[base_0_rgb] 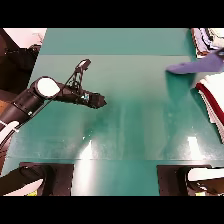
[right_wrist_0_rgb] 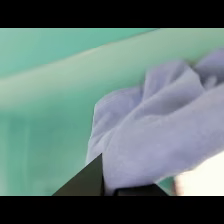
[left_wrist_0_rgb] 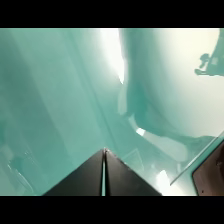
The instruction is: Fold the shirts.
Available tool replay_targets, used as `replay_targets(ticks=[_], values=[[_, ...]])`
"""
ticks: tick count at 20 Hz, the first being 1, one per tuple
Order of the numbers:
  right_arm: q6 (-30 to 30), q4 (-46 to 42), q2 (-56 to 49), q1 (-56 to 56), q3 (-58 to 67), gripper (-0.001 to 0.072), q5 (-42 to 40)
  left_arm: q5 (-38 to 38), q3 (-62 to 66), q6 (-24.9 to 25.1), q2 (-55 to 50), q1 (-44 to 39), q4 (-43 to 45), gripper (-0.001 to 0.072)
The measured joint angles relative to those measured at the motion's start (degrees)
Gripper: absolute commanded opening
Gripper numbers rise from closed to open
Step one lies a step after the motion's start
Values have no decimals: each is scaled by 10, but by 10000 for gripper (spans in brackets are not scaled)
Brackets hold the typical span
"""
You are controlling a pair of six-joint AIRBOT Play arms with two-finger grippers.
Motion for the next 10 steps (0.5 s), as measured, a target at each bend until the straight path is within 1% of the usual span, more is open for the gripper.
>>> replay_targets(ticks=[2, 5, 10], values=[[0, 8, -33, -37, 37, 13, -1, 2, 0, -10, 0, -6, 0, 30], [-1, 48, -73, -72, 97, 12, 0, 4, 0, -21, 0, -11, -1, 30], [-31, 104, -80, -90, 143, 12, -10, 14, 0, -27, 0, -13, -1, 30]])
